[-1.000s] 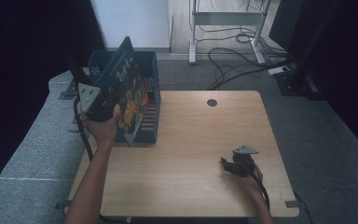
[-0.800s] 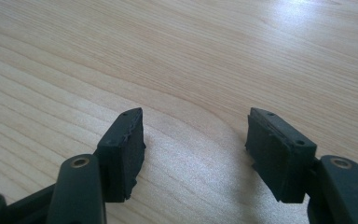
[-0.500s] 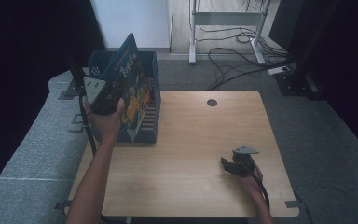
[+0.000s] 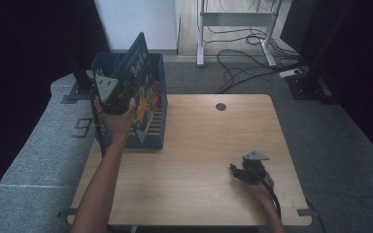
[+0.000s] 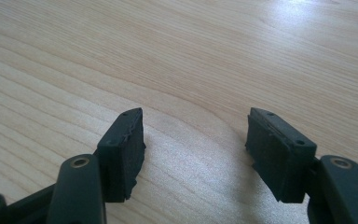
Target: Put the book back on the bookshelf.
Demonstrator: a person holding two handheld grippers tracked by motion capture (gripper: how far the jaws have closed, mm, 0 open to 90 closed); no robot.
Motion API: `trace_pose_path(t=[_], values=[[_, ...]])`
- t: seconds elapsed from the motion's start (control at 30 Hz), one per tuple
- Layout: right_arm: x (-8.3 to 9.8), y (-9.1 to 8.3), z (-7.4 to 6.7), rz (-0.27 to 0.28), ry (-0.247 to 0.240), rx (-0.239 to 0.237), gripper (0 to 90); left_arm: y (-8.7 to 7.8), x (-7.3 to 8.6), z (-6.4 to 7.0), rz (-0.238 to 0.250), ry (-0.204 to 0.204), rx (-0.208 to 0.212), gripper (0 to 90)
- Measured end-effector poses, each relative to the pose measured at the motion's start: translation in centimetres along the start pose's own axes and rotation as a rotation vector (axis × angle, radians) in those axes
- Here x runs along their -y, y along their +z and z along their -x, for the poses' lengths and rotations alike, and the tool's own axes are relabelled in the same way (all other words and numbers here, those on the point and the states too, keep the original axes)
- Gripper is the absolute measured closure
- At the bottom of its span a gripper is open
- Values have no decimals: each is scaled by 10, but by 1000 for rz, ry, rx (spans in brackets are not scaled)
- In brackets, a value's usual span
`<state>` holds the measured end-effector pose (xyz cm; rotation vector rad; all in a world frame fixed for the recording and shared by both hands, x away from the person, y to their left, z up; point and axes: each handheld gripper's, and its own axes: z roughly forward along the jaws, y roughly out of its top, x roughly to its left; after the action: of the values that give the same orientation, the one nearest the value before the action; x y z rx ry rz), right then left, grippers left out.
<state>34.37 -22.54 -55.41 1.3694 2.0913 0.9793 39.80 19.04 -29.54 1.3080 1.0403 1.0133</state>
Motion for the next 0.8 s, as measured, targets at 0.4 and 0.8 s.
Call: trace_pose_path(t=[0.4, 0.8], values=[[0, 0, 0, 1, 4, 1, 359, 10, 1, 1, -10, 16, -15, 821], [0, 0, 0, 2, 5, 2, 359, 29, 5, 1, -21, 27, -29, 821]])
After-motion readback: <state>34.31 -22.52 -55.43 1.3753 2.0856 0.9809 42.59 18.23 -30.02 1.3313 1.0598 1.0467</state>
